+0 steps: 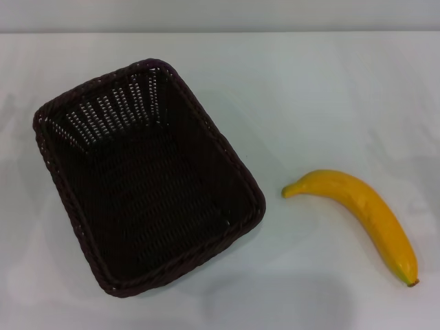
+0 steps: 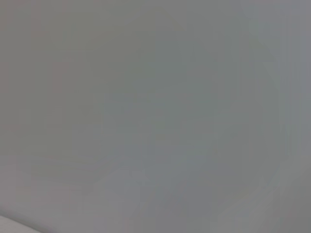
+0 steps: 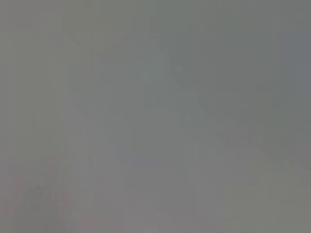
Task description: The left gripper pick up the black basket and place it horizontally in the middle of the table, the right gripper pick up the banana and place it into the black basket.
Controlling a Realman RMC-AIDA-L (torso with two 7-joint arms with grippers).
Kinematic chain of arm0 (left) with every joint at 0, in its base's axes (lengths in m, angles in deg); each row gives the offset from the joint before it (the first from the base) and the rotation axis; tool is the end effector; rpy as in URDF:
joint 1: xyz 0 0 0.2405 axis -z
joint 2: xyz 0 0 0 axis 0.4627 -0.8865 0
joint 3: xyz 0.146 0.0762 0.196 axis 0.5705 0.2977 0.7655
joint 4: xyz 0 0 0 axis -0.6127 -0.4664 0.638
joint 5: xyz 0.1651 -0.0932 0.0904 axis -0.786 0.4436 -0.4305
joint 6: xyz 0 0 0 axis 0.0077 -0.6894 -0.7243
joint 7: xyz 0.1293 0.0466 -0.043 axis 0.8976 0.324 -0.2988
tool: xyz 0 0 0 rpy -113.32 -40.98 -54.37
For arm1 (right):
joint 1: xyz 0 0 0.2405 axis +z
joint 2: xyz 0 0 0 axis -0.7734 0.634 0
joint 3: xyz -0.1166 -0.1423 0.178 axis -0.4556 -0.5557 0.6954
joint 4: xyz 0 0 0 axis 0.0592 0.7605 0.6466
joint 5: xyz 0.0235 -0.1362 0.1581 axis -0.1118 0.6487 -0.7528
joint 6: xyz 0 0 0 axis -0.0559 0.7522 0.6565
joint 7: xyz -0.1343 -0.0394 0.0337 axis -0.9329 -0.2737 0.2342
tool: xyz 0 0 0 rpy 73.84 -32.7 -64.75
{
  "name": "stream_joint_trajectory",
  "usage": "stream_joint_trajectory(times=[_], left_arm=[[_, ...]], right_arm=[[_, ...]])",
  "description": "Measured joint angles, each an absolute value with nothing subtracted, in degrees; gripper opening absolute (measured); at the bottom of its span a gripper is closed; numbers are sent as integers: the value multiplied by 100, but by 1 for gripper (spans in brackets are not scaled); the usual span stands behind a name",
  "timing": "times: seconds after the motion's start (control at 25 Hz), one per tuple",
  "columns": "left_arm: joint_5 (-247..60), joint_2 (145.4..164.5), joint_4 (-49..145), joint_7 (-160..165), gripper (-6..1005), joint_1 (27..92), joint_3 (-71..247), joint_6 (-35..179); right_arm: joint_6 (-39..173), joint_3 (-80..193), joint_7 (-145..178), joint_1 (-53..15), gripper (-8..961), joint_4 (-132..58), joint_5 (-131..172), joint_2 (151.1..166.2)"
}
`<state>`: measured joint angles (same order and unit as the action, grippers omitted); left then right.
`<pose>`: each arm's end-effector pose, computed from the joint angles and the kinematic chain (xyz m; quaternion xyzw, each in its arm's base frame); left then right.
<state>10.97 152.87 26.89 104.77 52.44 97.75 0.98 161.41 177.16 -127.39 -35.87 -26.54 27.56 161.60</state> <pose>-0.3854 0.3479 0.1126 -0.6307 -0.4394 -0.3990 0.4999 0.3632 0.2690 0.0561 -0.6340 0.2682 0.4564 0.5638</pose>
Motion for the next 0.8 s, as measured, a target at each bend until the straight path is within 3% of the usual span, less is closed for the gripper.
stream_joint_trajectory(times=[0.32,0.56,0.8], left_arm=[[790,14905,2110,8966,859,5261,11087,16],[-367,14285,1324,7088,859,5521,11979,-786],[-1148,13874,741,6355,859,5973,11996,-1844]], right_arm=[[16142,17716,-12739,-3580,855,-2659,2755,16160],[16142,17707,-12739,-3573,856,-2654,2756,16160],[16128,17707,-12739,-3565,855,-2651,2757,16160]])
